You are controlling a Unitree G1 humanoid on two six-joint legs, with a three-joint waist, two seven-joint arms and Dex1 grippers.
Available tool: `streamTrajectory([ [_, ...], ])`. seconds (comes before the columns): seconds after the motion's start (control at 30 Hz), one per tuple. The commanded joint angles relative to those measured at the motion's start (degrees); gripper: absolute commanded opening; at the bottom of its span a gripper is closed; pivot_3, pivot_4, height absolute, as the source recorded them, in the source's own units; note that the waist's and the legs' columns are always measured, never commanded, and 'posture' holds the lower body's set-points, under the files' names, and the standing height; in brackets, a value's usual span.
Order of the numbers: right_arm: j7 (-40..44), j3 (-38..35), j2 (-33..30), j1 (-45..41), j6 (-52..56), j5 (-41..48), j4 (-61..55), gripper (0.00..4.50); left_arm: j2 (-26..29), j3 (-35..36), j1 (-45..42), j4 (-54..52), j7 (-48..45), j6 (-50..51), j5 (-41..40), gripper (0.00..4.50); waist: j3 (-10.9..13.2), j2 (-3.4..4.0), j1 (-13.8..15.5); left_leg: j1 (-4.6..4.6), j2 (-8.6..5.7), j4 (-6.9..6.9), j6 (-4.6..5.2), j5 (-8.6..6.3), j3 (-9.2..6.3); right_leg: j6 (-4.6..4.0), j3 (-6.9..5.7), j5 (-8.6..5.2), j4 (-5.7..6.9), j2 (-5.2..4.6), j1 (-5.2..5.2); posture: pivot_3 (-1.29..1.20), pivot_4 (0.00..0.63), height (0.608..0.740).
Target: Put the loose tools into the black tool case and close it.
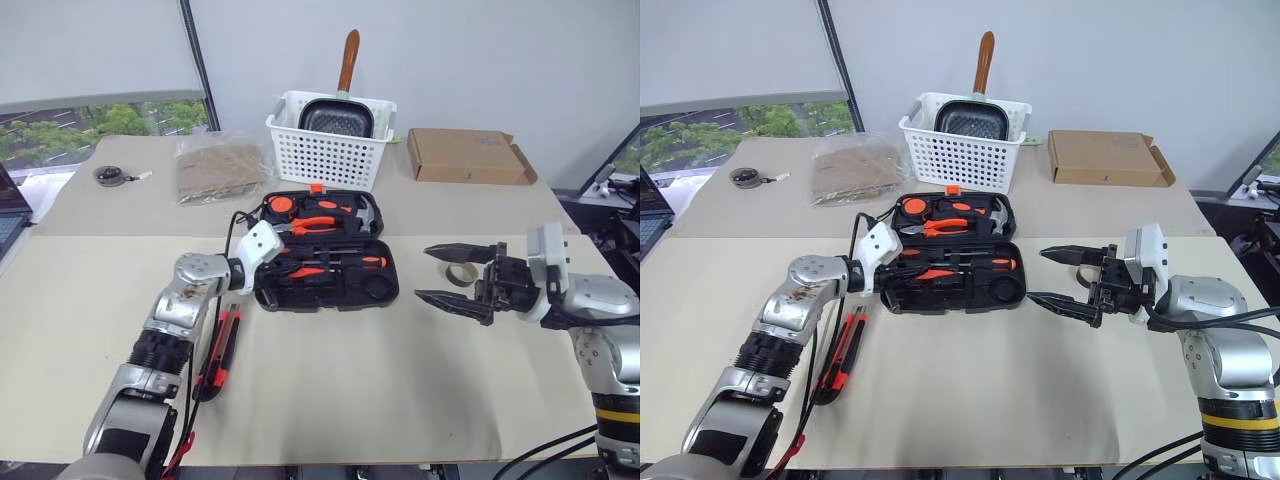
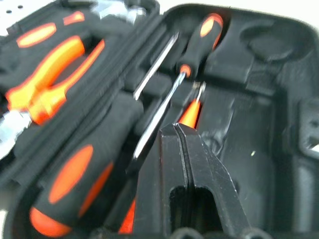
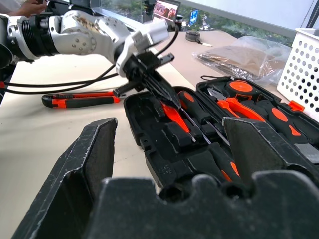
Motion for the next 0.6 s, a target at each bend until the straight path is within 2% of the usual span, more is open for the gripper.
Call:
streamTrajectory([
  [0.03,0.01,-1.03,-0.43,-0.71,-1.37,0.44,-0.85,3.91,0.14,-2.5,-1.66,3.6,1.92,-0.8,3.95,0.04,0.0,0.0,0.1,0.02,0.0,0.0,0.0,0.0,0.0,0.0,0.0,0.0,0.0,0.0,0.01,0.0,0.15,0.7],
  [0.2,-0.3,-1.15,-0.41,-0.24,-1.43,0.34,-1.24,3.91,-0.85,-3.77,-3.35,7.46,3.36,-0.35,5.48,0.04,-0.01,0.01,0.11,0.22,0.0,0.03,0.01,0.0,-0.02,0.02,0.0,0.01,0.02,-0.07,0.21,0.0,0.15,0.7],
  [0.4,-0.29,-1.45,-0.5,0.25,-1.79,0.26,-1.19,3.91,-0.54,-4.5,-2.37,6.97,1.62,0.96,5.12,0.04,-0.02,0.03,-0.09,0.31,0.03,0.0,0.01,0.0,-0.05,0.02,0.01,0.01,0.01,-0.1,0.29,0.0,0.15,0.7],
  [0.6,0.13,-1.11,-0.58,-0.15,-2.3,0.0,-0.11,3.91,0.37,1.65,-1.56,0.62,1.0,0.18,-0.38,0.04,-0.02,0.02,-0.14,0.29,0.03,0.0,0.02,-0.01,-0.04,0.02,0.01,0.01,0.0,-0.12,0.28,0.0,0.15,0.7],
])
